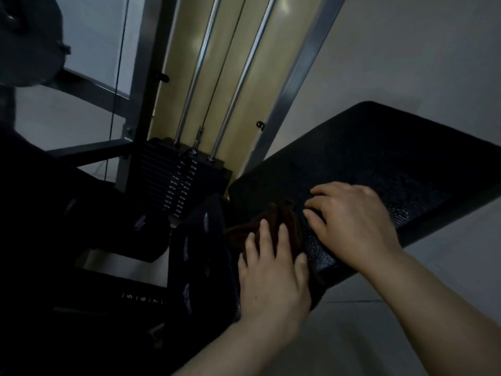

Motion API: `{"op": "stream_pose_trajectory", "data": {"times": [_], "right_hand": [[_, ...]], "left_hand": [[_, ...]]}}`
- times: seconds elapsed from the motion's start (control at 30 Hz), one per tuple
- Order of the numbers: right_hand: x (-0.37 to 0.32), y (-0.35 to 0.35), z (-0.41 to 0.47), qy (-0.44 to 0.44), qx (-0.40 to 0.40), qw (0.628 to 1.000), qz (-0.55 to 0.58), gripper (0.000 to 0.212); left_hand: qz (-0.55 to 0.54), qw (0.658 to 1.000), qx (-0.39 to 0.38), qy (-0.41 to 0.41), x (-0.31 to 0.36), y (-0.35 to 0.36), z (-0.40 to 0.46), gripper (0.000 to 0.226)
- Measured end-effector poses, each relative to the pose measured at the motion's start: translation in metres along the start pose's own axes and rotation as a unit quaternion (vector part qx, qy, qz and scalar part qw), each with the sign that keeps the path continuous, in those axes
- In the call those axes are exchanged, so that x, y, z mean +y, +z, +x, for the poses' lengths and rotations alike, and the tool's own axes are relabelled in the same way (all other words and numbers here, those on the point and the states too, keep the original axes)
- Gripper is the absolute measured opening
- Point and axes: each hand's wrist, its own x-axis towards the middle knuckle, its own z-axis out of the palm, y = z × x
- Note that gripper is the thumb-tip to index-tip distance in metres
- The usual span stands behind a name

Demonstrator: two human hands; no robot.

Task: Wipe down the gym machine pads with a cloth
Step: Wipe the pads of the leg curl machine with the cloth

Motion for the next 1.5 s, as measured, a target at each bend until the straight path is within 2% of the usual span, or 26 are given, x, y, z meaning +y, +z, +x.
{"op": "stream_pose_trajectory", "data": {"times": [0.07,0.17,0.3,0.4,0.53,0.67,0.73,0.77,0.83,0.9,1.07,1.23,1.3,1.37,1.43,1.5], "right_hand": [[-0.015,0.008,-0.009,-0.003,0.021,0.999,0.025,0.023],[-0.025,0.014,-0.014,0.007,0.044,0.999,0.024,0.032],[-0.025,0.01,-0.009,0.029,0.066,0.997,0.007,0.026],[-0.027,0.012,-0.009,0.028,0.065,0.997,-0.01,0.03],[-0.028,0.013,-0.009,0.039,0.059,0.997,-0.028,0.027],[-0.03,0.012,-0.01,0.035,0.072,0.997,-0.02,0.029],[-0.029,0.012,-0.012,0.024,0.091,0.996,-0.006,0.03],[-0.029,0.012,-0.012,0.022,0.097,0.995,0.0,0.03],[-0.028,0.013,-0.01,0.024,0.098,0.995,0.003,0.031],[-0.027,0.016,-0.01,0.027,0.089,0.996,-0.002,0.032],[-0.026,0.019,-0.011,0.034,0.078,0.996,-0.016,0.03],[-0.029,0.017,-0.01,0.035,0.056,0.997,-0.03,0.027],[-0.029,0.017,-0.01,0.033,0.051,0.998,-0.028,0.025],[-0.029,0.017,-0.01,0.028,0.05,0.998,-0.024,0.023],[-0.029,0.017,-0.01,0.023,0.056,0.998,-0.023,0.025],[-0.028,0.018,-0.009,0.023,0.061,0.998,-0.026,0.03]], "left_hand": [[0.002,1.0,0.004,0.009,-0.004,-0.001,0.009,0.085],[-0.027,0.999,0.024,-0.001,-0.012,-0.007,0.056,0.057],[-0.054,0.997,0.024,-0.047,-0.031,-0.018,0.123,0.054],[-0.043,0.998,0.012,-0.045,-0.037,-0.022,0.142,0.054],[-0.033,0.999,0.007,-0.027,-0.033,-0.019,0.109,0.056],[0.029,0.998,0.043,0.042,-0.023,-0.001,0.016,0.075],[0.042,0.997,0.042,0.049,-0.019,0.001,-0.003,0.079],[0.026,0.997,0.038,0.061,-0.019,0.003,0.002,0.083],[-0.012,0.999,-0.026,0.018,-0.02,-0.004,0.034,0.077],[-0.029,0.999,-0.007,-0.027,-0.023,-0.015,0.08,0.062],[-0.053,0.995,-0.015,-0.088,-0.036,-0.028,0.152,0.06],[-0.028,0.999,0.024,-0.037,-0.031,-0.011,0.092,0.063],[-0.009,0.999,0.038,0.015,-0.024,-0.003,0.035,0.078],[-0.019,0.999,0.011,0.044,-0.02,-0.001,0.003,0.093],[-0.012,1.0,-0.002,0.027,-0.02,-0.001,0.011,0.089],[0.0,1.0,0.006,-0.008,-0.021,-0.005,0.043,0.074]]}}
